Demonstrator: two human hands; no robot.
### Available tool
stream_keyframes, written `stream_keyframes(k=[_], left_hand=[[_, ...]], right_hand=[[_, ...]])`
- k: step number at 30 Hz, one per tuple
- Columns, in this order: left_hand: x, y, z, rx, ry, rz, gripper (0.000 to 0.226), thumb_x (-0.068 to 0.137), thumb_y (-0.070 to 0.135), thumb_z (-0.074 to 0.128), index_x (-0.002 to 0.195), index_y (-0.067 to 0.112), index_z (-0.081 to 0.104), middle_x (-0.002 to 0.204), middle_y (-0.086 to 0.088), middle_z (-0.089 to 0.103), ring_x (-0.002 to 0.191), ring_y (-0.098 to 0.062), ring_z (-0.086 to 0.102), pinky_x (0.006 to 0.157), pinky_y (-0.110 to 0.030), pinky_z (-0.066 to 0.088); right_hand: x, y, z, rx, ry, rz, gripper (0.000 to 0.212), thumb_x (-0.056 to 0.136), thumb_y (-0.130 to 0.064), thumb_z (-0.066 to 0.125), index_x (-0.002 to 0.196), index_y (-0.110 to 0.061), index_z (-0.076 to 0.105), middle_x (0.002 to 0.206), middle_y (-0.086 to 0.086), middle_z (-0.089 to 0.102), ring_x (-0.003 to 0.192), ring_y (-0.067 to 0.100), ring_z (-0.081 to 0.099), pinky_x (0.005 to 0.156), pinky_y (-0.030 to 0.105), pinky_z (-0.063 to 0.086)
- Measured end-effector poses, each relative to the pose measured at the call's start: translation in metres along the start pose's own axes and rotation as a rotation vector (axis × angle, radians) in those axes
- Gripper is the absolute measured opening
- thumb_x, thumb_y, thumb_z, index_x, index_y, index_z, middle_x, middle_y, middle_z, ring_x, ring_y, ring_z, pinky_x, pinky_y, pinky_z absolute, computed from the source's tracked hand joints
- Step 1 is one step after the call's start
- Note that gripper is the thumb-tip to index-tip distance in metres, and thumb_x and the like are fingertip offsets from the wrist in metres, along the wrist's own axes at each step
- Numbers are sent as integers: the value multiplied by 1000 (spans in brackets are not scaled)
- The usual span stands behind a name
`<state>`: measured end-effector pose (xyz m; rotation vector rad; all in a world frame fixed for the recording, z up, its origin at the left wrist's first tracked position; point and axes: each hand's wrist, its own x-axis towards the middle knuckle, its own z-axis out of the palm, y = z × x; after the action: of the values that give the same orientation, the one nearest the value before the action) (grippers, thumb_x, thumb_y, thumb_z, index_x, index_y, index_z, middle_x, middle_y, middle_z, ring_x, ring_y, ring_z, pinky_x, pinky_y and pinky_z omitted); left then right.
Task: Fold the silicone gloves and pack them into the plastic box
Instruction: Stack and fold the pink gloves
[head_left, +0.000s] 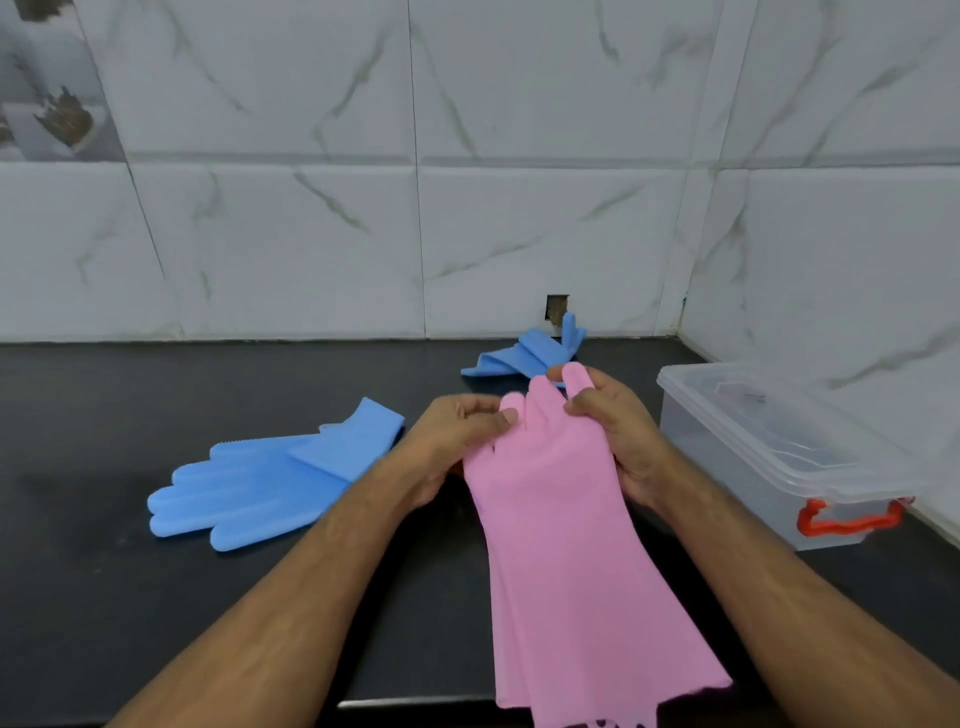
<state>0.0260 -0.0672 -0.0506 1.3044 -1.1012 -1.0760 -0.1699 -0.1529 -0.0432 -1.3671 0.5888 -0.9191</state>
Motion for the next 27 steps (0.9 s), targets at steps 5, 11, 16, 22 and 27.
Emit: stream_keyframes(k=[5,11,16,22,27], left_hand=[[4,0,2,3,90,82,33,89,11,79,120,19,71,96,-2,80,78,-17,74,46,-25,49],[10,-3,0,48,52,128,35,89,13,79,122,18,70,99,-3,80,82,-19,74,53,-28,51],[14,-6,-2,60,44,132,27,91,17,77,118,20,72,95,0,81,78,-13,76,52,-26,55],[15,-2,0,-1,123,77,54,104,59,42,98,17,76,71,-4,64,47,-15,45,40,-22,35],[15,3,-5,-214,71,-51,54,103,57,47,108,9,70,80,-4,70,66,-18,65,53,-29,54]], right_hand=[[9,4,-9,-113,46,7,22,89,-23,63,106,-12,70,98,6,73,87,19,66,72,33,56],[14,11,-17,-140,90,116,49,85,-38,79,125,-17,60,121,11,70,103,25,72,86,43,60],[15,12,-17,-209,47,49,42,84,-18,83,121,-23,64,115,6,73,98,22,73,78,40,61],[15,10,-17,-153,70,-147,40,82,-10,79,118,-26,69,115,2,74,101,19,72,85,40,61],[17,15,-16,-264,213,-86,36,84,-11,79,115,-27,68,110,-3,75,103,23,71,87,44,61]])
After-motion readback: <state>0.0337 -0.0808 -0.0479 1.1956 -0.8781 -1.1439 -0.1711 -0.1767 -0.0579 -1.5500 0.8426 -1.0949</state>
